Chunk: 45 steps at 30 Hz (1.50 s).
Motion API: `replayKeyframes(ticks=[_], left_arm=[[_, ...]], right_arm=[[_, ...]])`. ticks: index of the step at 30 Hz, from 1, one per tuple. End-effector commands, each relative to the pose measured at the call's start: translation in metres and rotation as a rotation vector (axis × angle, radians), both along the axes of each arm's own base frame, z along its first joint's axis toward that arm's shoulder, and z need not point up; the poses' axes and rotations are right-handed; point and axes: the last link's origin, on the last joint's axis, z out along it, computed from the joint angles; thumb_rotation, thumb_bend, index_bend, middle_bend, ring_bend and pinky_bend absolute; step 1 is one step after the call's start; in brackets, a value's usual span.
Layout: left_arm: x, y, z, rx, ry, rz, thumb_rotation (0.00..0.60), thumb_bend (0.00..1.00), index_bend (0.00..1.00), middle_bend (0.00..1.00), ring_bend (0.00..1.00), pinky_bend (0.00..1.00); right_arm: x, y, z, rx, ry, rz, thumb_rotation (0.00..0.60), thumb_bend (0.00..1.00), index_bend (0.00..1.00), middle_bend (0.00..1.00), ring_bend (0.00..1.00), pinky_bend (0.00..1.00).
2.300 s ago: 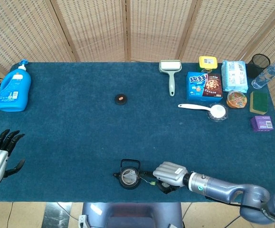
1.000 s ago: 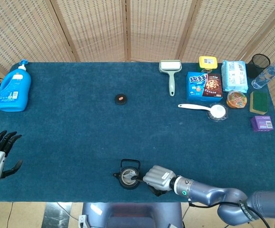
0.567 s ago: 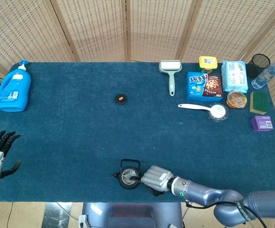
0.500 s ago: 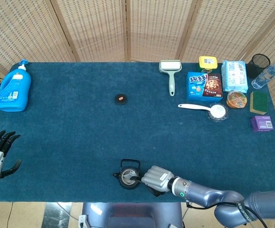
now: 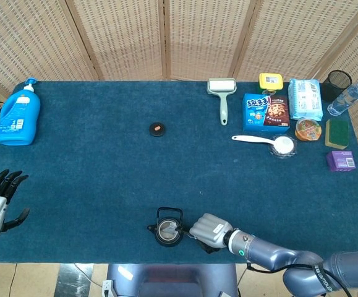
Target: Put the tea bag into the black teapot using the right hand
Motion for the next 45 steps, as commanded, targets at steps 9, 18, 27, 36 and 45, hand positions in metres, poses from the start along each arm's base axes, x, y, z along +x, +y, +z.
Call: replayKeyframes(ticks=[9, 18, 27, 36, 45], left_arm=[[-0.002, -0.001, 0.0, -0.002, -0.001, 0.006, 0.6, 0.35, 0.14, 0.12, 0.0, 0.14], [-0.004, -0.001, 0.0, -0.004, -0.003, 0.007, 0.6, 0.35, 0.14, 0.12, 0.0, 0.14], [-0.004, -0.001, 0.001, -0.001, -0.006, 0.003, 0.6, 0.35, 0.14, 0.12, 0.0, 0.14], [-0.002, 0.001, -0.003, -0.011, -0.009, 0.002, 0.6, 0.35, 0.14, 0.12, 0.0, 0.14], [-0.001, 0.004, -0.007, -0.019, -0.006, 0.015, 0.6, 0.35, 0.14, 0.12, 0.0, 0.14]], right_arm=[[0.004, 0.002, -0.01, 0.015, 0.006, 0.014, 0.6, 0.83, 0.03, 1.0, 1.0, 1.0], [0.008, 0.004, -0.019, 0.02, 0.005, 0.026, 0.6, 0.83, 0.03, 1.0, 1.0, 1.0], [0.011, 0.008, -0.011, 0.014, -0.01, 0.015, 0.6, 0.82, 0.04, 1.0, 1.0, 1.0], [0.014, 0.012, 0.01, -0.002, -0.079, -0.023, 0.6, 0.83, 0.04, 1.0, 1.0, 1.0], [0.003, 0.006, 0.035, -0.068, -0.147, -0.062, 0.6, 0.82, 0.06, 1.0, 1.0, 1.0]])
